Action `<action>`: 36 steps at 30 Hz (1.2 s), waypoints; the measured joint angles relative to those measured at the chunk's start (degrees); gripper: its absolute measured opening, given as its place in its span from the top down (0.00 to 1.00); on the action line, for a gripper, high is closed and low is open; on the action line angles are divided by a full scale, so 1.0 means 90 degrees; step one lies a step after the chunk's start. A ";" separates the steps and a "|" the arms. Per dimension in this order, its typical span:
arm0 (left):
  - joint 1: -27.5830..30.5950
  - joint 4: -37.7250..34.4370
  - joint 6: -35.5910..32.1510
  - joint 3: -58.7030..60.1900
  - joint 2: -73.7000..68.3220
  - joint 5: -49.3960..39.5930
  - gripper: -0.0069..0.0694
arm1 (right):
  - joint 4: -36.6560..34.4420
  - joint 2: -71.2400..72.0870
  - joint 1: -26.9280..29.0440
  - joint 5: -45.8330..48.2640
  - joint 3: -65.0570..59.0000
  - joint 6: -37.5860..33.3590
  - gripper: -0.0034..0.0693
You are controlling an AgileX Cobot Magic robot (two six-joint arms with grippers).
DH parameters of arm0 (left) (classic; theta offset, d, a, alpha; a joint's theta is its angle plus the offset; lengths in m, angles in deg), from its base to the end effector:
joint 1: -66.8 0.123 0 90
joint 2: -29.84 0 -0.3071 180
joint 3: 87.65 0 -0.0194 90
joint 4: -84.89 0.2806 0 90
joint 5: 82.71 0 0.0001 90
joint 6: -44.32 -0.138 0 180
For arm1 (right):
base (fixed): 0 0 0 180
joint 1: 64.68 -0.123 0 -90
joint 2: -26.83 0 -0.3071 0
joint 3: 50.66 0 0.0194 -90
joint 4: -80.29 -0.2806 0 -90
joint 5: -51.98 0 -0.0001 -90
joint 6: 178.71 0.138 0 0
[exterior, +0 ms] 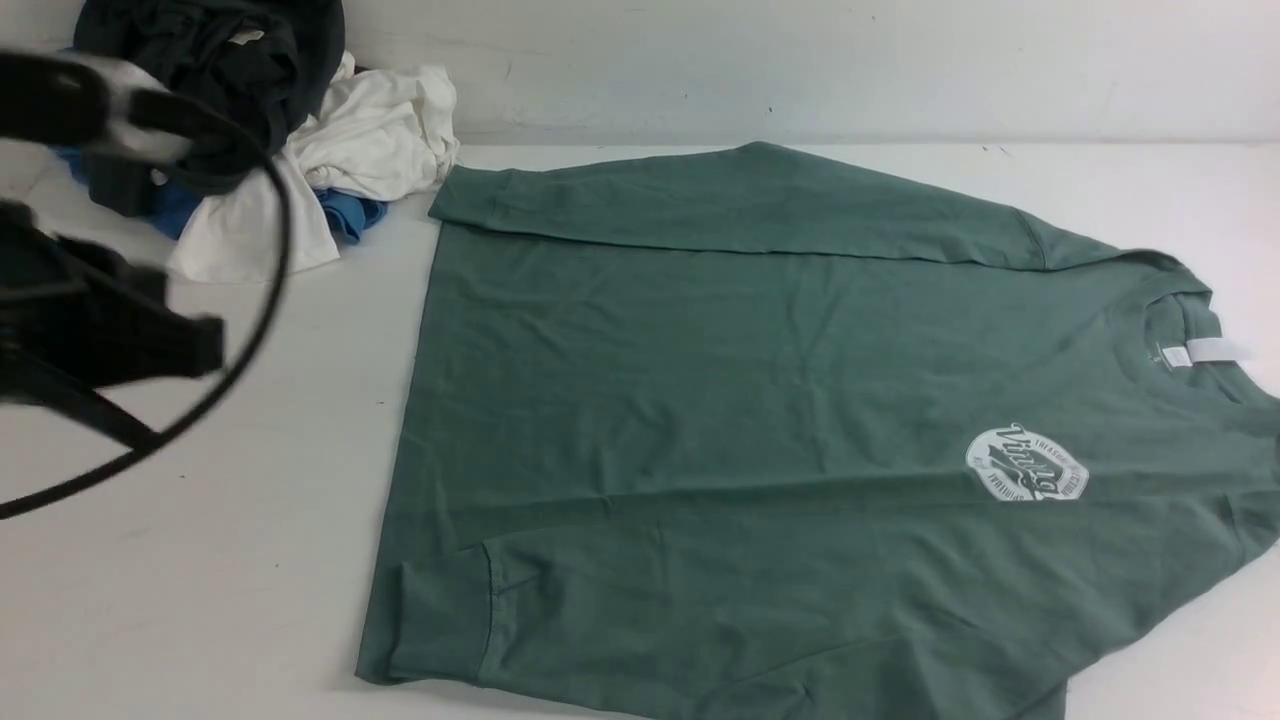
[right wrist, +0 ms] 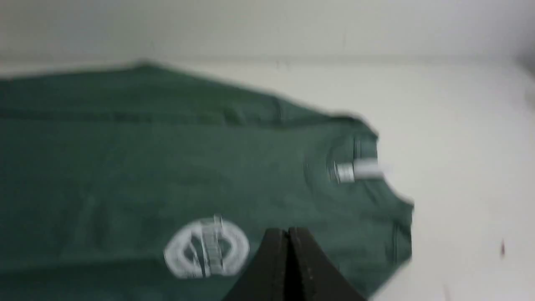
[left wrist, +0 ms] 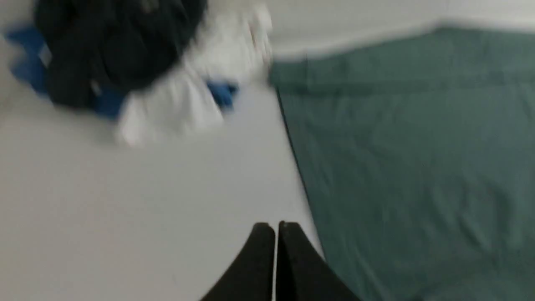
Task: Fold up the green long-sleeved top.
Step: Use the left arm to clamp the cuff closest to it
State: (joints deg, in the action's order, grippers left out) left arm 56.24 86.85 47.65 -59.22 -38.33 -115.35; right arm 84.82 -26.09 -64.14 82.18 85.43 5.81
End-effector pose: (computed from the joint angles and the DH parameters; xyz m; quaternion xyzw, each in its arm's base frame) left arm 0.2694 -0.0476 0.3078 0.0660 0.9010 -0.0374 0.4272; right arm 0.2058 -0.0074 0.2709 0.0178 0.8944 -0.0175 0.4465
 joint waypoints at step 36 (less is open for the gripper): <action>-0.1220 -0.0823 0.0240 -0.1033 -0.3627 -0.1242 0.87 | -0.3916 -0.2751 -0.1306 0.1022 0.0667 -0.4165 0.97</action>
State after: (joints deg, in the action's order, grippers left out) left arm 45.26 79.45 49.80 -68.51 -70.98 -126.53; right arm 49.57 -50.85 -75.89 91.38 91.43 -31.68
